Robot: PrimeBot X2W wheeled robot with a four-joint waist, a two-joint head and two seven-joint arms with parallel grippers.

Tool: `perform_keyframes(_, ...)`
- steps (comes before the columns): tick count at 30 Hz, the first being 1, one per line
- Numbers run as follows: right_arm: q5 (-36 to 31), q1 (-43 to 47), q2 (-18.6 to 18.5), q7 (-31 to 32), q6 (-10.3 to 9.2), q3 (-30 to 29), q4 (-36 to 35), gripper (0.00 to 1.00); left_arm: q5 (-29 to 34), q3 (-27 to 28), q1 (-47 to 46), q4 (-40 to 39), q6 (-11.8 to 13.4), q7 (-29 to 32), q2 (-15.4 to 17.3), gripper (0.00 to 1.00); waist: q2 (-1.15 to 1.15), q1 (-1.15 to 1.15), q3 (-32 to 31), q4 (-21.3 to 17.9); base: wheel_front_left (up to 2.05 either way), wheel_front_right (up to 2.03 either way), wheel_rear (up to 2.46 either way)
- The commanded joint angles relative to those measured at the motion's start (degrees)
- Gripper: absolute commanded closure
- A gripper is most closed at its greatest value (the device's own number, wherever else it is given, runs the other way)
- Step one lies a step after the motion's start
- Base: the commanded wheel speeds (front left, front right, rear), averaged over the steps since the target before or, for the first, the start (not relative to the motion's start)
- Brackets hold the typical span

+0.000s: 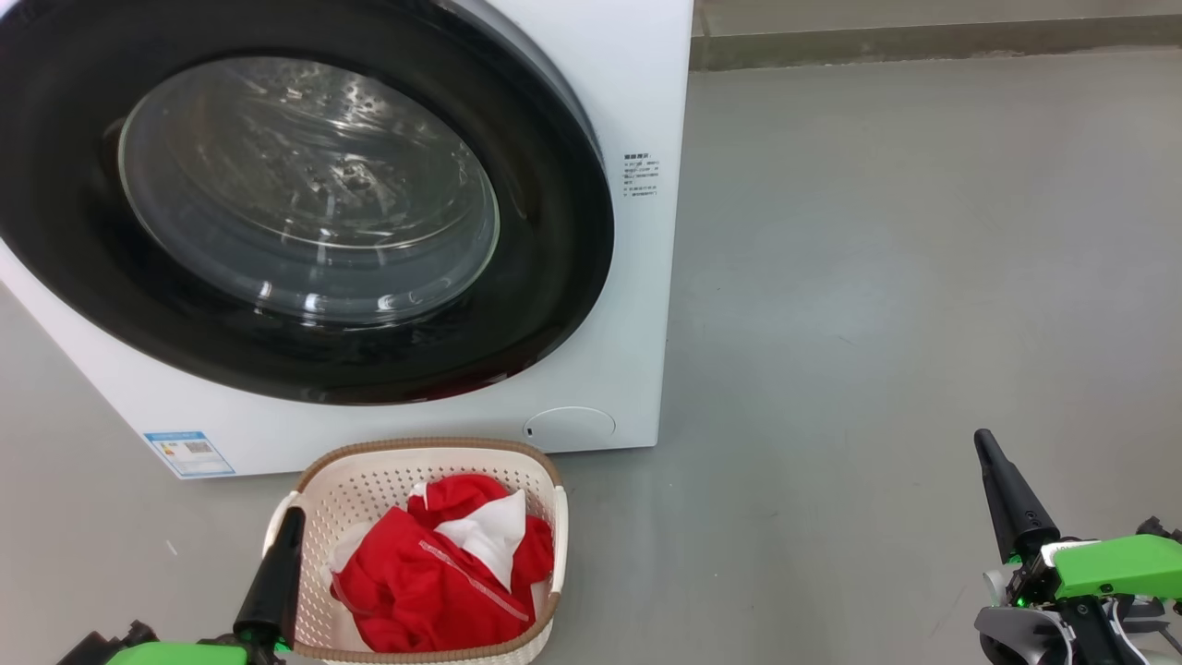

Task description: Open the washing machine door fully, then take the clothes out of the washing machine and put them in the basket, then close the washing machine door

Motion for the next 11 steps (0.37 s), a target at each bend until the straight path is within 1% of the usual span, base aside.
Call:
perform_keyframes(1,-0.1,-2.4,-0.3,0.4,0.02,0.9,-1.7,1.00,-0.4,1.5,-2.2,-1.2,-0.4,0.4,1.3,1.00,0.00,0.00,0.0,0.0,0.00,0.00,0.00)
perform_keyframes(11,-0.1,-2.4,-0.3,0.4,0.02,0.9,-1.7,1.00,-0.4,1.5,-2.2,-1.2,-0.4,0.4,1.3,1.00,0.00,0.00,0.0,0.0,0.00,0.00,0.00)
